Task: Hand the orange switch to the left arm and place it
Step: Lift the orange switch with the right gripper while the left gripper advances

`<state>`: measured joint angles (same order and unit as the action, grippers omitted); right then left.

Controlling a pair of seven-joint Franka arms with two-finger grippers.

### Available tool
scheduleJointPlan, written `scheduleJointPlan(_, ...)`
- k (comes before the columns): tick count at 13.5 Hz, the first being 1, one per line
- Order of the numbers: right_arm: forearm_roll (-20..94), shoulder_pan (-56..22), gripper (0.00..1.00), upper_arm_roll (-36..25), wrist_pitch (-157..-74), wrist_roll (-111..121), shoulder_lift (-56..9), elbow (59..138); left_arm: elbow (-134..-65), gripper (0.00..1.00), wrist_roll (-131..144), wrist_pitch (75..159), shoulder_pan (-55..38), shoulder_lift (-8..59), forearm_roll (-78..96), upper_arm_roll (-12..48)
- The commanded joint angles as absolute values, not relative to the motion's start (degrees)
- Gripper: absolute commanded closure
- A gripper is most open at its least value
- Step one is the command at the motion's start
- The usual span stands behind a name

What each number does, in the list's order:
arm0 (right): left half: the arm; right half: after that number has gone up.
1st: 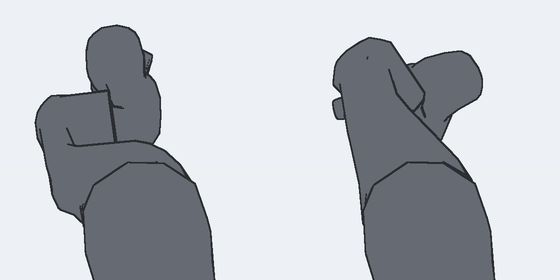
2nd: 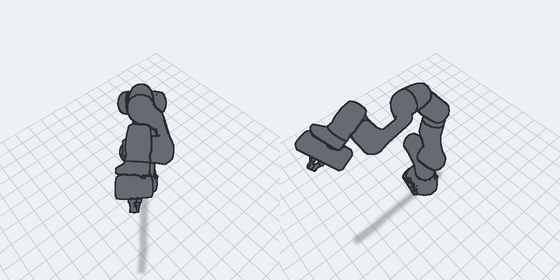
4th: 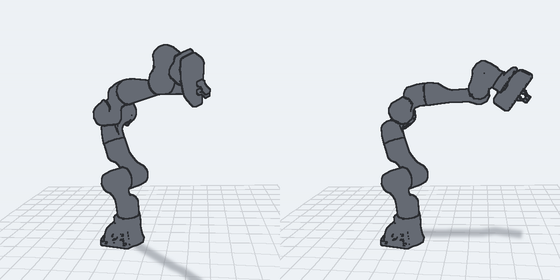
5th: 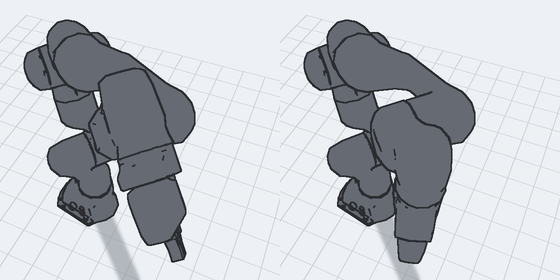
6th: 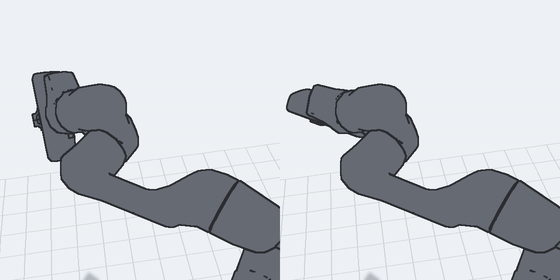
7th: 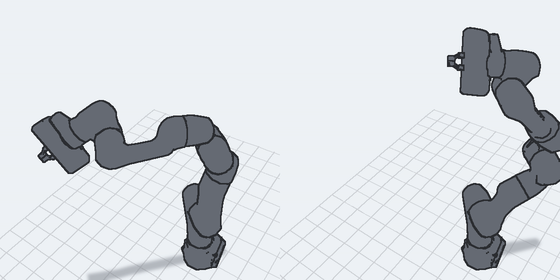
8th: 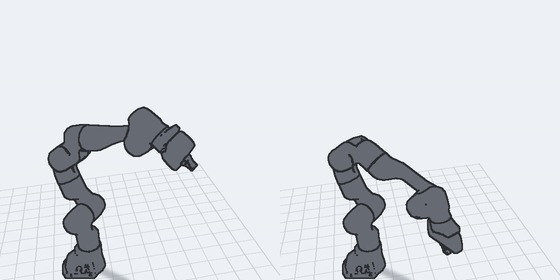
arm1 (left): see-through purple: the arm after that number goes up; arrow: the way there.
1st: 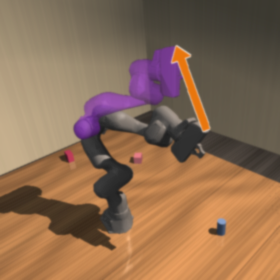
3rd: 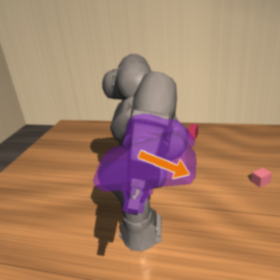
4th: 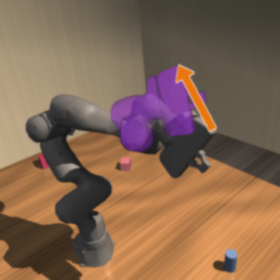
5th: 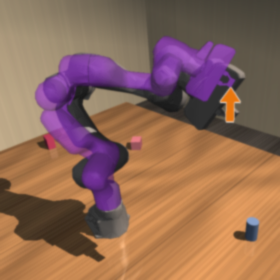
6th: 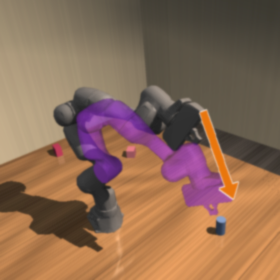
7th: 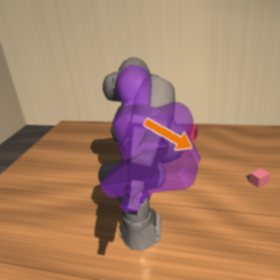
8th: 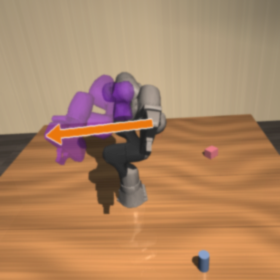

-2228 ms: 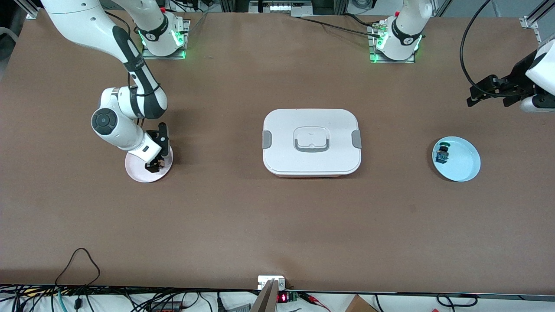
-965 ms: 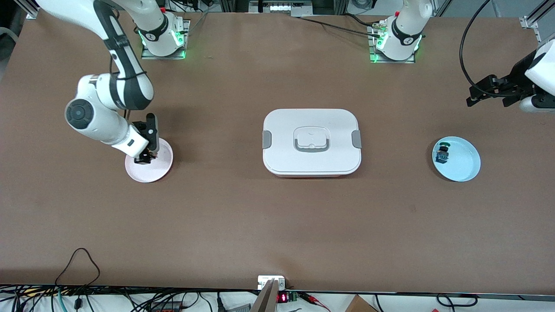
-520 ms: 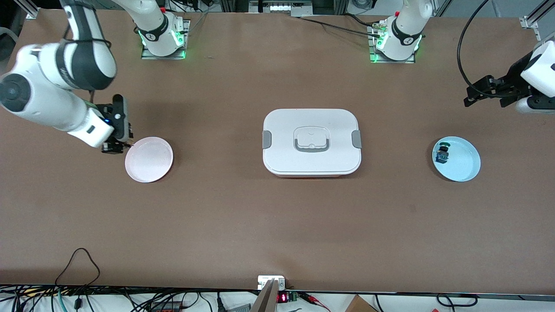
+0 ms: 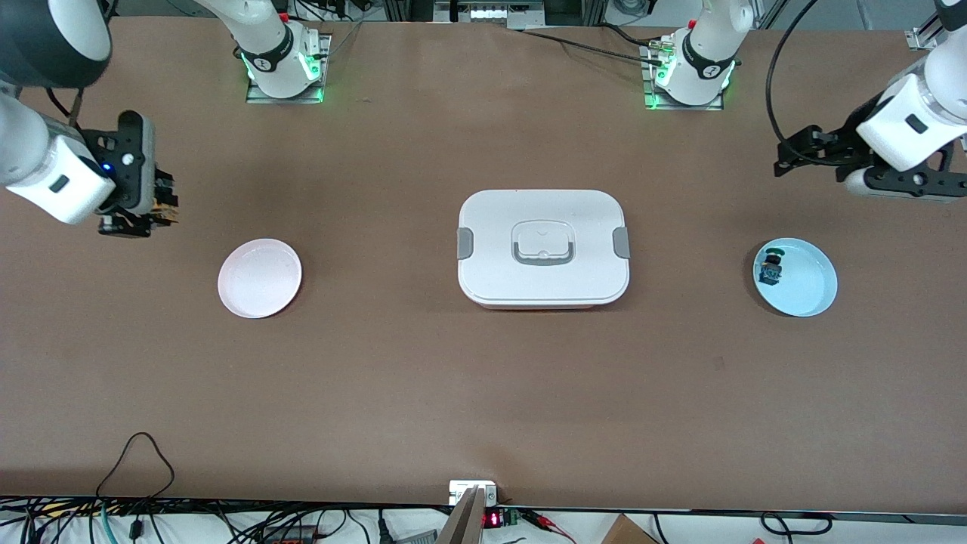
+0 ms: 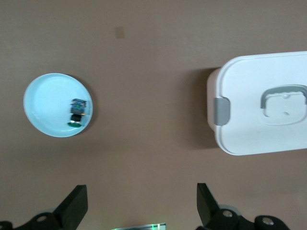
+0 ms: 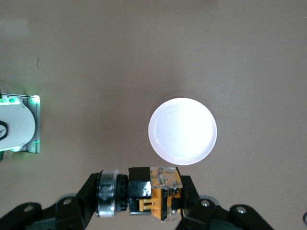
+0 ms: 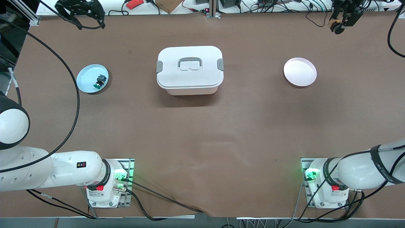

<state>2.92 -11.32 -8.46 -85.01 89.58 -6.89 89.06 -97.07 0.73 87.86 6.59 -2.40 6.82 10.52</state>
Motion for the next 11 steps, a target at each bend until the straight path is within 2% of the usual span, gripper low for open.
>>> scheduleJointPlan(1,2.1,-11.3,0.99,-8.1,-82.8,88.1,-8.0,87.0,-93.9,0.00,0.8,85.9,6.0,1.4,10.5,10.7)
scheduleJointPlan(5,7.0,-11.3,1.00,-7.9,-81.1,87.2,-9.0,87.2,-93.0,0.00,0.6,82.4,6.2,3.4,15.0,10.6)
scheduleJointPlan(11,34.7,-9.7,1.00,-8.4,-81.0,90.4,-12.6,87.6,-91.0,0.00,-0.7,82.4,6.6,5.4,18.5,10.6)
